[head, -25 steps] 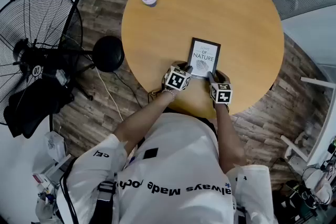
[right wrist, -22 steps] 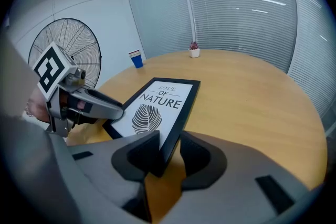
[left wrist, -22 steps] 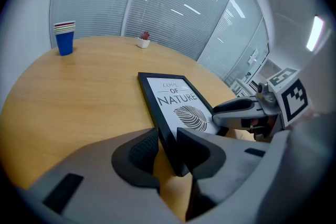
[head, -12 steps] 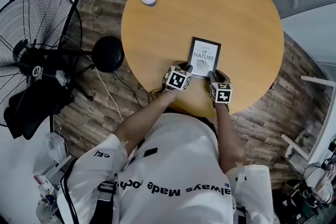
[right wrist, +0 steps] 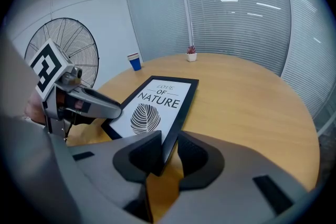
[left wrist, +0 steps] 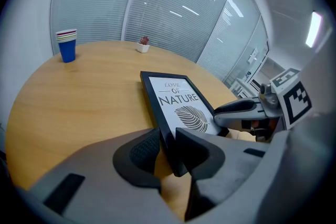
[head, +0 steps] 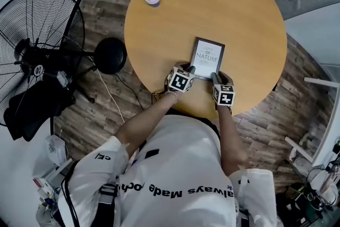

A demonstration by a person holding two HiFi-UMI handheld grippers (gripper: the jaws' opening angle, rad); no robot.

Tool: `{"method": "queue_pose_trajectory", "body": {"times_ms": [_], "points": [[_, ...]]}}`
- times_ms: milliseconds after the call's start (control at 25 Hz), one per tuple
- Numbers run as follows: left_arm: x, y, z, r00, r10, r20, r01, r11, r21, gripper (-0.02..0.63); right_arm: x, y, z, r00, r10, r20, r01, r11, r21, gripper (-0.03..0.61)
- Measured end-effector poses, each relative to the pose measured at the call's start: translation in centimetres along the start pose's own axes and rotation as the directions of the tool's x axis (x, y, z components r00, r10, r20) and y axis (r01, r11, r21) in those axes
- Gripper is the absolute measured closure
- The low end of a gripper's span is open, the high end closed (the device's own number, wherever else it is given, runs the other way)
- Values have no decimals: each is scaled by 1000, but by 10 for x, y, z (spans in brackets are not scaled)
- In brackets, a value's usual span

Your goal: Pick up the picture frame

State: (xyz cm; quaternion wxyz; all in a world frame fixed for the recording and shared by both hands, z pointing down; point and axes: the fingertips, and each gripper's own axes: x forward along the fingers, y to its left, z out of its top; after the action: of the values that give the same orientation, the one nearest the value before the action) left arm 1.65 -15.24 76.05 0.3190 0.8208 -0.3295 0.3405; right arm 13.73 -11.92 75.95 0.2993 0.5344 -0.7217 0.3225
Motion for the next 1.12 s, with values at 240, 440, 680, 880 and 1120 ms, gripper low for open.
{"method": "queue_pose_trajectory", "body": {"times_ms": [240,440,680,880,1120], "points": [[-10,-3,5,1000,7,23,-8,1000,11,506,-10,5,8,1000,-3,26,3,1000,1,468],[-17,-8,7,999,7,33,-8,1000,23,508,-19,4,8,999,-9,42,8,1000,18,469],[-31,-17,18,997,11,77,-15,999,40,509,-31,4,12,997,-22,79,21,999,25,471],[-47,-24,27,994,23,110,-30,998,59,509,-47,7,20,993,-27,117,25,999,20,471],[-64,-32,41,988,37,152,-47,997,63,509,-64,8,34,987,-32,159,29,999,17,471]]}}
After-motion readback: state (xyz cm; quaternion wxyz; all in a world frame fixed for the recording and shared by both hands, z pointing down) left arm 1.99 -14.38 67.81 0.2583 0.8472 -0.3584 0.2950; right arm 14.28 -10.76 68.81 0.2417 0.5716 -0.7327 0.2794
